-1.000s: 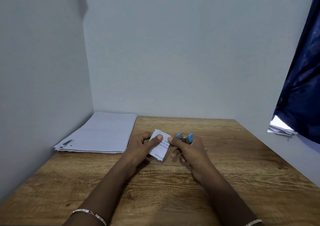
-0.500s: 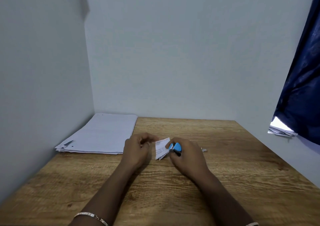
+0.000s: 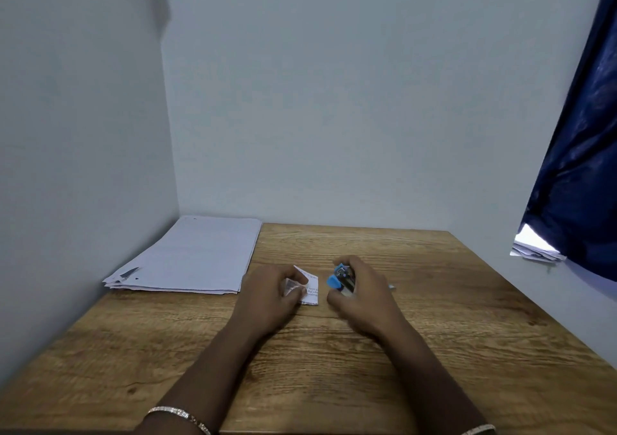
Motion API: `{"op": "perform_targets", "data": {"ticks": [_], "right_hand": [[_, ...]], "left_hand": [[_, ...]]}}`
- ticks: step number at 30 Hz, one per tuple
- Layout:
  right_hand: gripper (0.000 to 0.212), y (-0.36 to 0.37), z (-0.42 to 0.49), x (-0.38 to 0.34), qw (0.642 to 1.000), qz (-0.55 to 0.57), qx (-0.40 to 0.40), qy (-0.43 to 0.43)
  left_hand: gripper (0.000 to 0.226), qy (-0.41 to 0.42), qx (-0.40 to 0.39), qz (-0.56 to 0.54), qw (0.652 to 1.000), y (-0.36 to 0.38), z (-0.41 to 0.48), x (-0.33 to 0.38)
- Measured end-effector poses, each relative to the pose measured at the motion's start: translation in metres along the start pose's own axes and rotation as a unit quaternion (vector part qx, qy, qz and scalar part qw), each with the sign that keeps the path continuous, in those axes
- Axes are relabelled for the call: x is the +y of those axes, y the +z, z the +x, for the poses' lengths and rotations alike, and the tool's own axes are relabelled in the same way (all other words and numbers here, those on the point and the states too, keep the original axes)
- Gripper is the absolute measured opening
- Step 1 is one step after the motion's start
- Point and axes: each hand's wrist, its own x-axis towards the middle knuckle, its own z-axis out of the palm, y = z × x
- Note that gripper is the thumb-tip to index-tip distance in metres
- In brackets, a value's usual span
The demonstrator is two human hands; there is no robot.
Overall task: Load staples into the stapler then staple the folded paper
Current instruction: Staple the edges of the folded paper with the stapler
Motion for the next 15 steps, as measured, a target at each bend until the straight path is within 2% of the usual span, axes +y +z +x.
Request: {"op": "perform_targets", "data": {"ticks": [2, 5, 6, 9, 10, 12, 15], "right_hand": [[0.050, -0.008, 0.002, 0.005, 0.997, 0.063, 0.043, 0.015], [0.024, -0.022, 0.004, 0.018, 0.980, 0.124, 0.155, 0.025], [0.022, -0.028, 0.003, 0.023, 0.974, 0.121, 0.187, 0.032], [0.049, -0.038, -0.001, 0.032, 0.962, 0.078, 0.251, 0.079], [0.050, -0.039, -0.002, 0.033, 0.959, 0.053, 0.266, 0.087], [0.041, -0.036, -0.004, 0.031, 0.960, 0.004, 0.266, 0.083], [0.033, -0.024, -0.004, 0.026, 0.972, -0.092, 0.206, 0.064]], "left_hand": [[0.011, 0.014, 0.033, -0.018, 0.999, 0.000, -0.002, 0.001], [0.005, 0.037, 0.068, -0.034, 0.996, -0.001, -0.003, 0.002], [0.005, 0.042, 0.072, -0.035, 0.996, -0.001, -0.003, 0.002], [0.006, 0.045, 0.070, -0.036, 0.996, -0.001, -0.005, 0.004], [0.005, 0.042, 0.070, -0.035, 0.996, 0.000, -0.005, 0.004], [0.005, 0.038, 0.071, -0.034, 0.996, 0.000, -0.006, 0.004], [0.014, 0.035, 0.068, -0.031, 0.997, -0.002, -0.009, 0.006]]}}
